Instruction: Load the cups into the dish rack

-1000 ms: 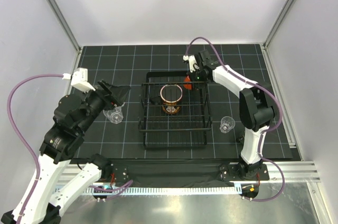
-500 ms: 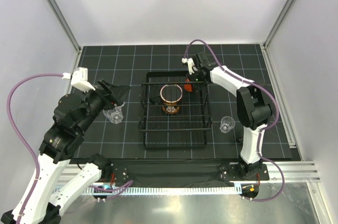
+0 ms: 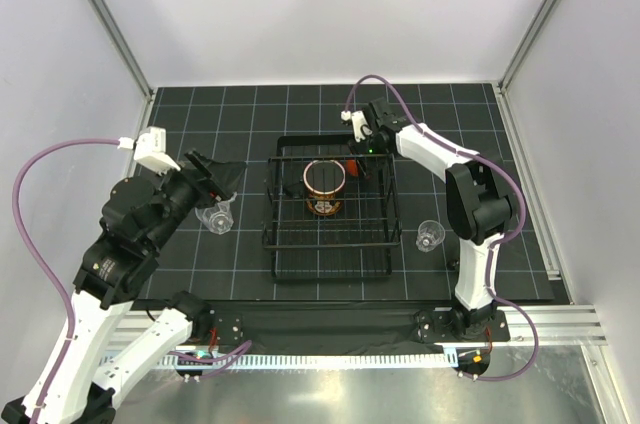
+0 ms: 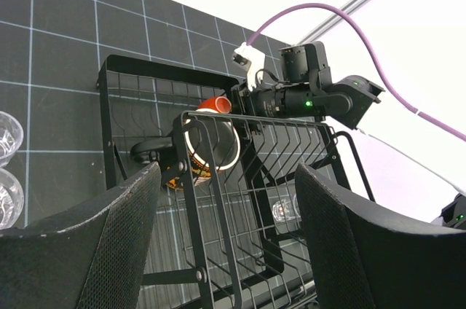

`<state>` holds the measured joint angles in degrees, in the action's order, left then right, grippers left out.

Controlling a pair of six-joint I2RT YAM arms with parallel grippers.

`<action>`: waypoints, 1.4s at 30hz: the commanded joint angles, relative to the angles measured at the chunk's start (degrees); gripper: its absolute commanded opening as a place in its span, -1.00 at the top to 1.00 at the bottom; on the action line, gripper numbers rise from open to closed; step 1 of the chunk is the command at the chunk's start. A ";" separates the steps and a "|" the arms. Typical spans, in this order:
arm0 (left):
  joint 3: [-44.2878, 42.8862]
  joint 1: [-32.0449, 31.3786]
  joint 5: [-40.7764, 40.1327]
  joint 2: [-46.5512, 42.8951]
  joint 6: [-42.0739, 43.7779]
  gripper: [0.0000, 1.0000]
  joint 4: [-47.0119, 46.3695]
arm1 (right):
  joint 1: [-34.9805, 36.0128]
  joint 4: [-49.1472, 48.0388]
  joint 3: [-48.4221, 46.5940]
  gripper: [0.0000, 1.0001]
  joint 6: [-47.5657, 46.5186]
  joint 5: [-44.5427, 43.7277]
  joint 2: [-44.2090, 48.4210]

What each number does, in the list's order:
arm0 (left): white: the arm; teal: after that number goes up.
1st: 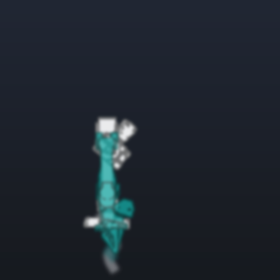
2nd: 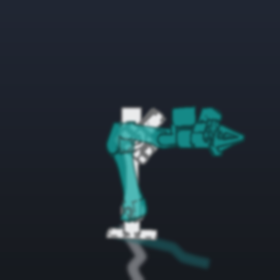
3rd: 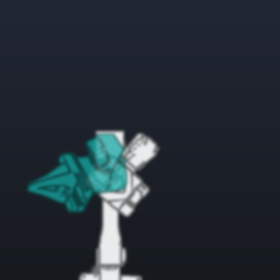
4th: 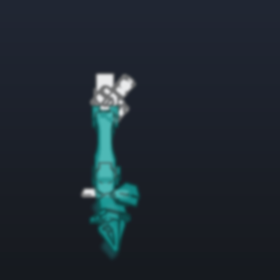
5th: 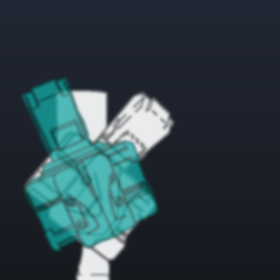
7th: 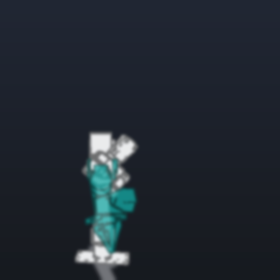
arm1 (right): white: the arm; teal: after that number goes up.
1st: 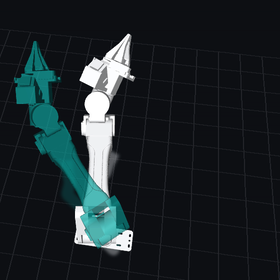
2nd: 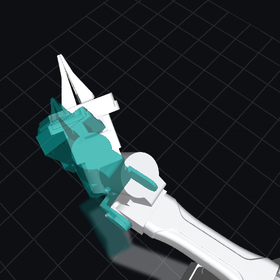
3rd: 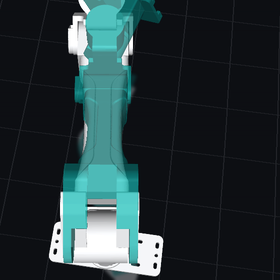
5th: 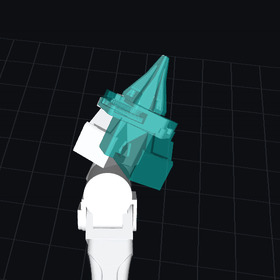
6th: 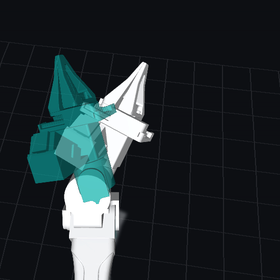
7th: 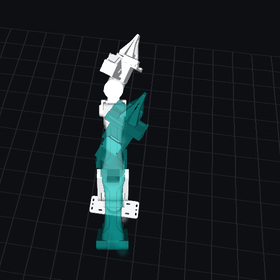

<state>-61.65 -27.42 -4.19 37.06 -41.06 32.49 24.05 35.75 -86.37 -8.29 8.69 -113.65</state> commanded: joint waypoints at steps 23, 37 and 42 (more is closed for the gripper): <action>-6.21 -0.09 -11.55 0.65 4.50 -0.49 9.79 | -4.28 1.96 -8.01 0.02 5.04 4.23 7.13; -5.33 -0.09 -11.46 0.56 3.97 -0.50 9.61 | -1.82 1.34 -15.85 0.00 10.14 3.09 -2.01; -5.15 -0.09 -11.37 0.56 3.97 -0.51 9.43 | -1.29 0.46 -16.11 0.00 10.67 2.13 -4.04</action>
<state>-67.07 -27.42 -14.63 37.98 -37.21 42.30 22.20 37.80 -99.88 1.37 11.84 -117.54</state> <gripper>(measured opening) 0.753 0.497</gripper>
